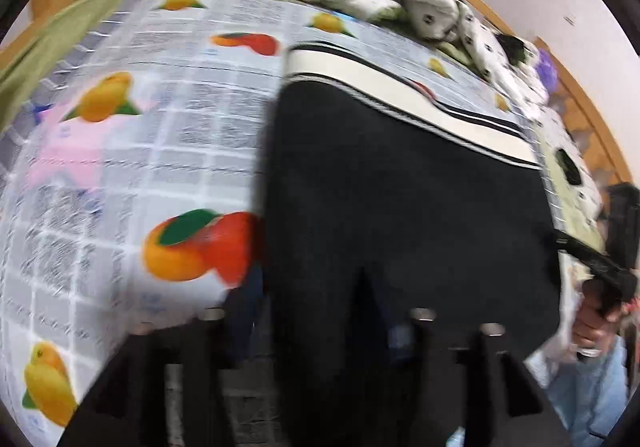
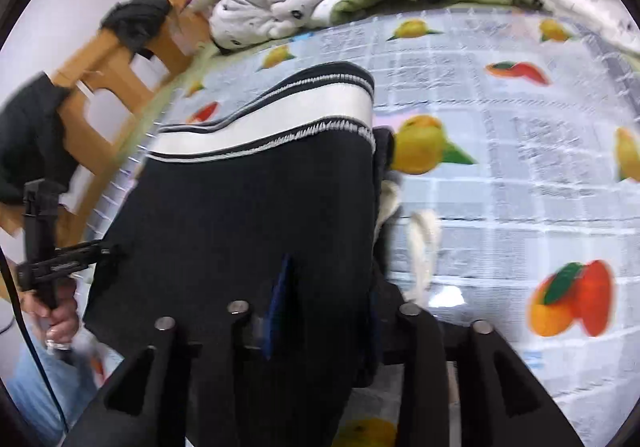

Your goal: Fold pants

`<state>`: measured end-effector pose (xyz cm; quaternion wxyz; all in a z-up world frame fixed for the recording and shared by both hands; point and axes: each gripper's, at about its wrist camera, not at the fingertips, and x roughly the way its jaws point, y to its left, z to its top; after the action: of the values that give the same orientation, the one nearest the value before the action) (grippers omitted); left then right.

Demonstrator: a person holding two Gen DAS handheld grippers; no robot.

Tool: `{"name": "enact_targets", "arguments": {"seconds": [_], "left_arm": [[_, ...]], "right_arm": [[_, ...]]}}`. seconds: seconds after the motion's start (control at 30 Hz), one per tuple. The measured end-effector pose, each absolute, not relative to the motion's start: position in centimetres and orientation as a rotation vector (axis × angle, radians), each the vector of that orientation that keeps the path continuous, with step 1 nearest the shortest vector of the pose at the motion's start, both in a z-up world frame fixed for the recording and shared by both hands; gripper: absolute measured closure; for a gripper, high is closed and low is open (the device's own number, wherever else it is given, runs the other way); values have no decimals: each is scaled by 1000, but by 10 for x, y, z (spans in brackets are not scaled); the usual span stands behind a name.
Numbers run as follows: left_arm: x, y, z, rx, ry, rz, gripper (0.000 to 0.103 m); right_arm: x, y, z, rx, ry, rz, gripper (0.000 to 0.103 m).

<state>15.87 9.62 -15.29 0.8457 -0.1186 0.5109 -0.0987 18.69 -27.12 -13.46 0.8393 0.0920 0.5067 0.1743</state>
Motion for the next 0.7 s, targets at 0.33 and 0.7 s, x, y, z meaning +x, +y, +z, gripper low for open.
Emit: {"name": "enact_targets", "arguments": {"seconds": [0.33,0.7], "left_arm": [[156,120,-131,-252,952,-133,37],[175,91,-103,-145,844,-154,37]], "right_arm": [[258,-259,-125,187,1067,249,76],[246,-285,-124,173,993,217,76]]}}
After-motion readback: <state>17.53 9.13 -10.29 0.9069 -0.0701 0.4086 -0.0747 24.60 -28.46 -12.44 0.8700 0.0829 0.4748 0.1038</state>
